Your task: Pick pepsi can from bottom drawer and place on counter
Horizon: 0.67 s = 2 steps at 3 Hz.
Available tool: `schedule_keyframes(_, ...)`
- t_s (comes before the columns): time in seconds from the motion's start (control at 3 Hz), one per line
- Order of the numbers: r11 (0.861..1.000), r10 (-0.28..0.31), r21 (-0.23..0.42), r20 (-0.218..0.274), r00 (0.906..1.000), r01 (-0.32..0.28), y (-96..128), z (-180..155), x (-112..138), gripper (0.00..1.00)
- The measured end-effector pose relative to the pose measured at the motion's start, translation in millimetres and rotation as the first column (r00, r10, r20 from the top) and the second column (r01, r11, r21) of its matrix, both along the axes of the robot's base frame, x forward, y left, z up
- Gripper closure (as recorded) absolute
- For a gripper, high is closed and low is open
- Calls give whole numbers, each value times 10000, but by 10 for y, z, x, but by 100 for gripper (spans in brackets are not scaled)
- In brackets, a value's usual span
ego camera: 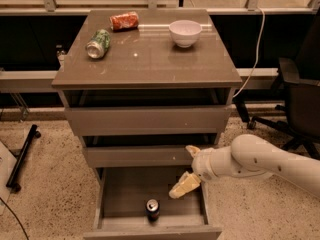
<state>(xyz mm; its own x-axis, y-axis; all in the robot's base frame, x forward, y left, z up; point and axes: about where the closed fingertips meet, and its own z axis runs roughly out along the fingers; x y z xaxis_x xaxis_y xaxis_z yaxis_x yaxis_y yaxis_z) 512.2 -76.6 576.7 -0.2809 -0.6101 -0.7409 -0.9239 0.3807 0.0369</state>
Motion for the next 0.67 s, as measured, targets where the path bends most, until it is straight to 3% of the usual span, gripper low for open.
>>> schedule_keyframes(0.67, 9975, -688, -165, -481, 9965, 681, 164, -464, 130, 0)
